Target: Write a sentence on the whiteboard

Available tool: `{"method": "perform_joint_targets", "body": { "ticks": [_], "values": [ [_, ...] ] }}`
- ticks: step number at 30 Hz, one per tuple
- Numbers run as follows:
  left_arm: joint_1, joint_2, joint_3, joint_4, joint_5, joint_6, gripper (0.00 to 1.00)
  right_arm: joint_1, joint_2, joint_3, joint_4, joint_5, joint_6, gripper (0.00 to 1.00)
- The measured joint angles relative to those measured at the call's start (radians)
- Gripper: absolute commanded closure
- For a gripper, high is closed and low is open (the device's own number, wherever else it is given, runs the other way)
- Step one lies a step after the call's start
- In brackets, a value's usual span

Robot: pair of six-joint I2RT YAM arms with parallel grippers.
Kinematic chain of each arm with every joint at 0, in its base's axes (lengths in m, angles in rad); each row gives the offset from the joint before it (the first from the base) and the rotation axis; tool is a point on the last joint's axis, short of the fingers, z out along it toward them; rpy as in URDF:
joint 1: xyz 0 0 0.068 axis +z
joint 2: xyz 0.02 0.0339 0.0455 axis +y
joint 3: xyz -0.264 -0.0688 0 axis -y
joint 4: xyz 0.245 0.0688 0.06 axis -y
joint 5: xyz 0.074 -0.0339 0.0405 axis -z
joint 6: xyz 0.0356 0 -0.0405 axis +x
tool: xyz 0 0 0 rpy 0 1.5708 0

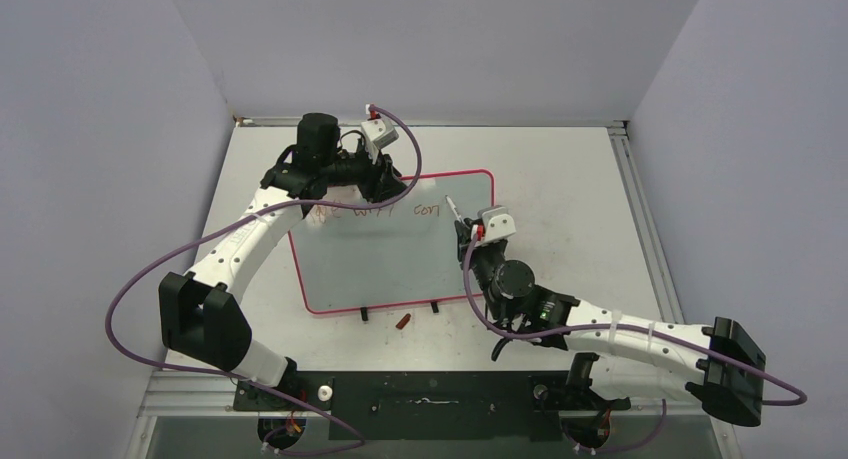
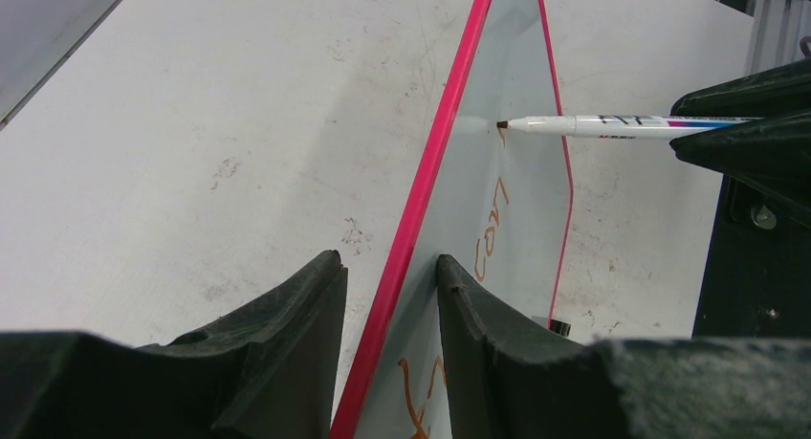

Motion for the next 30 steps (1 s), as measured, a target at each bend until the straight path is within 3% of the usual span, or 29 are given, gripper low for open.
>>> {"method": "perform_joint_targets", "body": {
  "ticks": [13,30],
  "values": [
    [0.001,0.000,-0.008,-0.019,-0.017,0.001,1.00,-0.031,0.026,0.013,0.012,-0.061,-0.009,0.95],
    [0.001,0.000,-0.010,-0.027,-0.021,0.002,1.00,0.008,-0.013,-0.013,-0.119,-0.066,0.106,0.95]
  ]
}}
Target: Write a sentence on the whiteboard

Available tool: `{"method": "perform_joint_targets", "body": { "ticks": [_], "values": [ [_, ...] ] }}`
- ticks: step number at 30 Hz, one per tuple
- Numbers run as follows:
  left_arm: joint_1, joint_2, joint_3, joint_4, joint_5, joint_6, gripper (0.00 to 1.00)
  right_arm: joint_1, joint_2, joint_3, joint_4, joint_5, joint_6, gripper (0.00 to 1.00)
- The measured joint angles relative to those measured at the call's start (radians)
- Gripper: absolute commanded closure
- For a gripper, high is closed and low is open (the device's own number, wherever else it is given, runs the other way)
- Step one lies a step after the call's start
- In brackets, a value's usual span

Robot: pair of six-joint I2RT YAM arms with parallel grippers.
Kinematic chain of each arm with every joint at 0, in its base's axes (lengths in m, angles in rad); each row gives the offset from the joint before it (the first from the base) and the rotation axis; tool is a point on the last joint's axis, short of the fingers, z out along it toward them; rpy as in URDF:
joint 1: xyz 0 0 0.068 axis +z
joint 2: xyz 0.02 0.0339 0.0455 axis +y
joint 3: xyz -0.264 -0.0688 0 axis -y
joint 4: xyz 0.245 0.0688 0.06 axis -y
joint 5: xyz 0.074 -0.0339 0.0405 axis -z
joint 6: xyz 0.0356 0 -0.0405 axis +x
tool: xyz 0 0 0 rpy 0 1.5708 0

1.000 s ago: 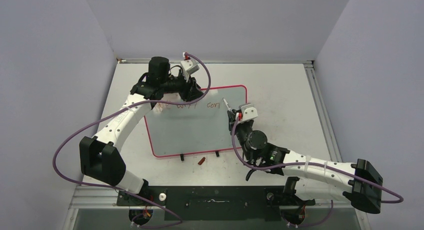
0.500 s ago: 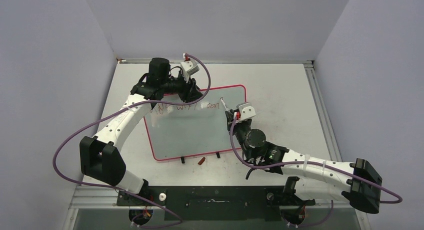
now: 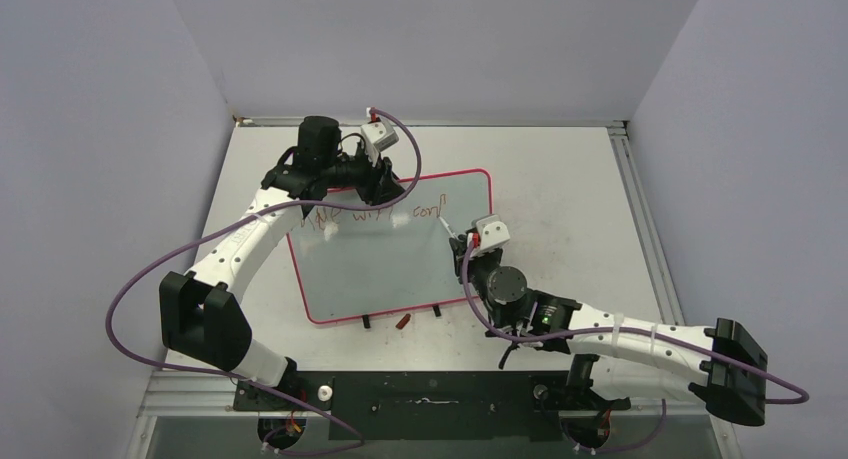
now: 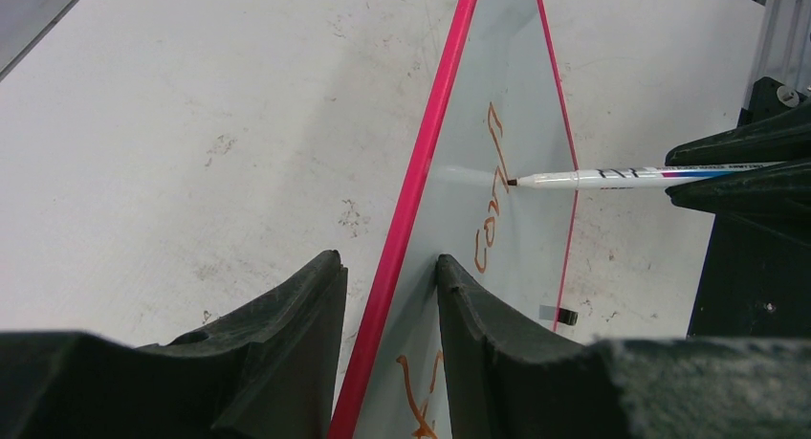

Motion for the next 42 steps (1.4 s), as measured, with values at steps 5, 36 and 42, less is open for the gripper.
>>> {"method": "perform_joint_targets", "body": {
  "ticks": [5,36,42],
  "values": [
    [0.000,0.000,-0.003,-0.003,-0.004,0.000,1.00,0.023,-0.016,-0.015,-0.052,0.003,0.036,0.95],
    [-0.005,0.000,-0.003,-0.003,0.008,0.000,1.00,0.037,0.010,-0.019,0.065,0.054,-0.045,0.95],
    [-0.005,0.000,-0.003,-0.003,0.008,0.000,1.00,0.037,0.002,-0.019,0.060,0.086,-0.043,0.95]
  ]
}}
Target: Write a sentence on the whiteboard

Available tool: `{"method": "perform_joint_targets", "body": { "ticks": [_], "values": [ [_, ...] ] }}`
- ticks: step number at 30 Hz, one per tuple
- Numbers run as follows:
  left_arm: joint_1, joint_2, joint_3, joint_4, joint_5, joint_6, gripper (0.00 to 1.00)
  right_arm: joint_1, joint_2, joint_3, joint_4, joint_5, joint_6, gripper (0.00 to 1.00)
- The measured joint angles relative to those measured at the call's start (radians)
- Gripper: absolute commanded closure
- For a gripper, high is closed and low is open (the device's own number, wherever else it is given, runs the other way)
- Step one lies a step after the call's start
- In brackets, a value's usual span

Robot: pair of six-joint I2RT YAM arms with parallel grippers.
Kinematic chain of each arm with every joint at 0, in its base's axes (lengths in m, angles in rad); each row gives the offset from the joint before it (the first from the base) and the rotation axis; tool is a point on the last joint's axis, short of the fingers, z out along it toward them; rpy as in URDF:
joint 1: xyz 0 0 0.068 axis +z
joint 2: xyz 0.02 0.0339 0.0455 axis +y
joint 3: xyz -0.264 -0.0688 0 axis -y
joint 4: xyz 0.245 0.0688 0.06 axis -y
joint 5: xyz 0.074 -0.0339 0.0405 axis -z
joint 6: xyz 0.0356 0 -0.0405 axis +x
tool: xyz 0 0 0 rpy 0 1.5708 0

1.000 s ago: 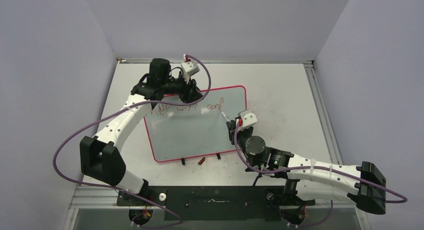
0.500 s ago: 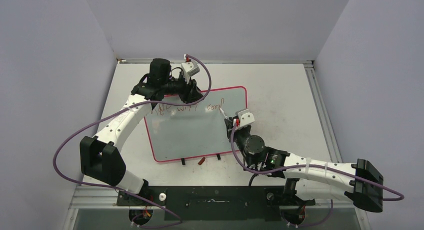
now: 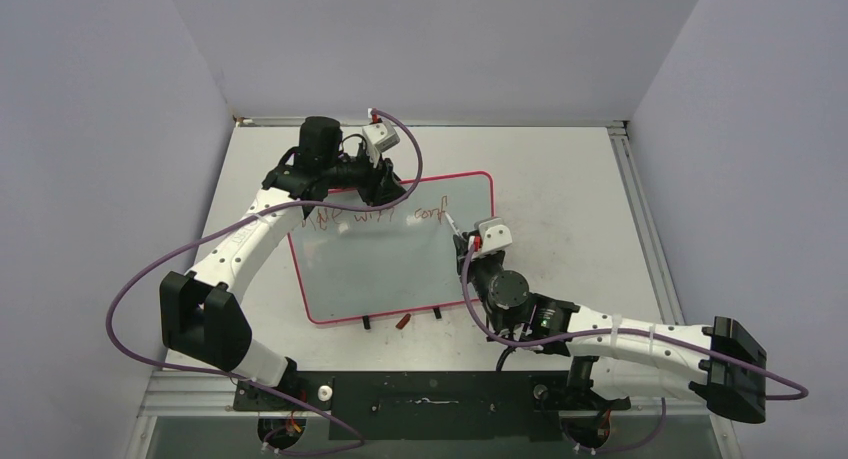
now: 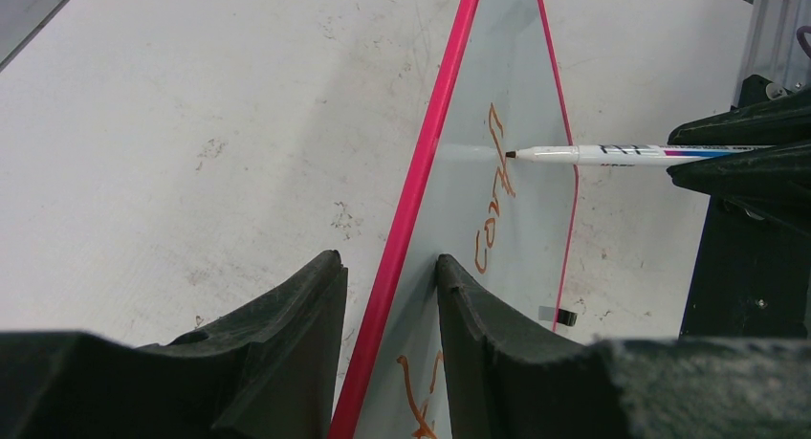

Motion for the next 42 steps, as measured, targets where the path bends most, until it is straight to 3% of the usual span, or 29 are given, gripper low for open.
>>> {"method": "perform_joint_targets", "body": {
  "ticks": [42],
  "values": [
    [0.000,0.000,0.000,-0.009,-0.005,0.000,1.00,0.006,-0.048,0.000,-0.104,0.031,0.061,0.95]
  ]
}}
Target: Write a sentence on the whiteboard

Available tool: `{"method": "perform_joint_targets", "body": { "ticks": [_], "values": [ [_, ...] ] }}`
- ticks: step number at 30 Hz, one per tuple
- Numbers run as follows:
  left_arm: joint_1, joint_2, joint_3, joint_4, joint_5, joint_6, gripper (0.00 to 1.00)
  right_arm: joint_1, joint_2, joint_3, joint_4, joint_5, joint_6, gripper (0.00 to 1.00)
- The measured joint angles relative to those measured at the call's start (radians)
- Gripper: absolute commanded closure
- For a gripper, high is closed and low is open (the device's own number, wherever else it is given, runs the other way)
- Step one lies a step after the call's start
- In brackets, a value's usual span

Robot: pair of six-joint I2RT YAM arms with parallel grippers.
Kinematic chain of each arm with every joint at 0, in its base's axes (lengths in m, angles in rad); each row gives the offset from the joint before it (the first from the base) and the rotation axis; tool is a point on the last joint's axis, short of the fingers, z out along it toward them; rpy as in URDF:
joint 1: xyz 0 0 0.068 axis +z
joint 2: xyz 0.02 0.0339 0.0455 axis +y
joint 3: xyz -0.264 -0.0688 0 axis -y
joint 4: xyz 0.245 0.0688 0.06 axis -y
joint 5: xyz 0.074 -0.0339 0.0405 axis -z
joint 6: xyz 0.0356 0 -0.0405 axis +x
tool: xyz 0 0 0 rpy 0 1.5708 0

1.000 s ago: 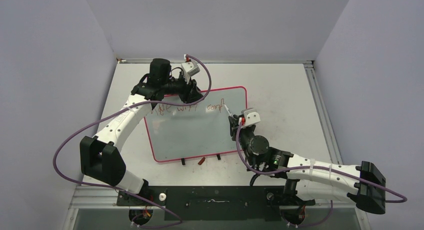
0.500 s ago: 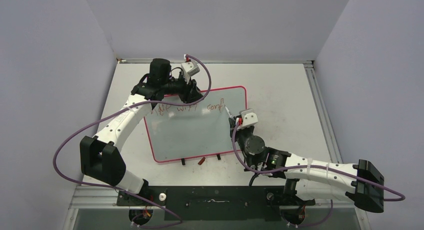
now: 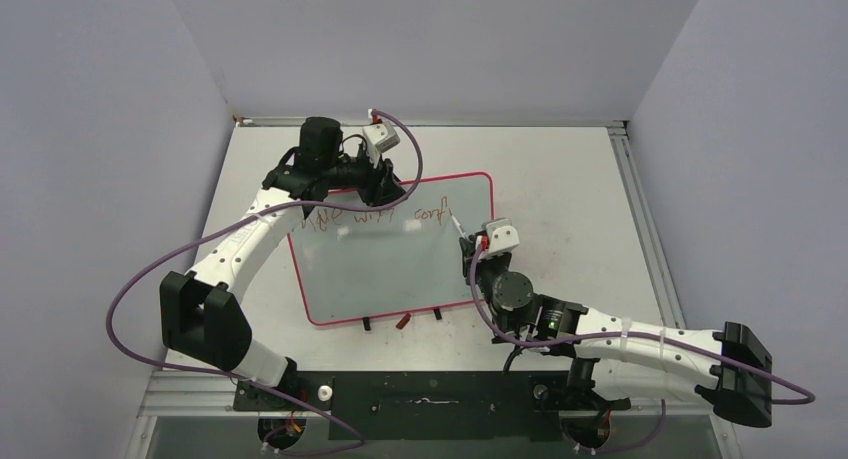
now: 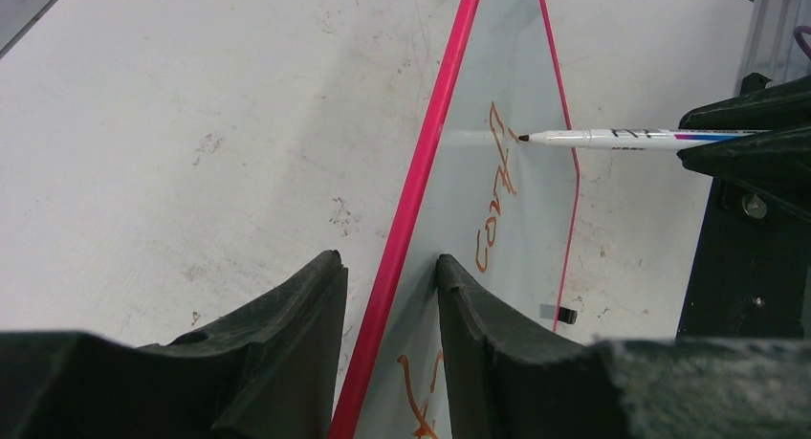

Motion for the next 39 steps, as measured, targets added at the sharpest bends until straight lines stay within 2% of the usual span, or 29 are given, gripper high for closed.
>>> {"method": "perform_joint_targets", "body": {
  "ticks": [19,39],
  "values": [
    [0.000,0.000,0.000,0.000,0.006,0.000,1.00,-0.001,0.039,0.006,0.109,-0.012,-0.113,0.95],
    [0.000,0.003,-0.003,-0.012,-0.007,0.001,1.00,-0.054,0.056,0.011,0.131,-0.040,-0.111,0.95]
  ]
}}
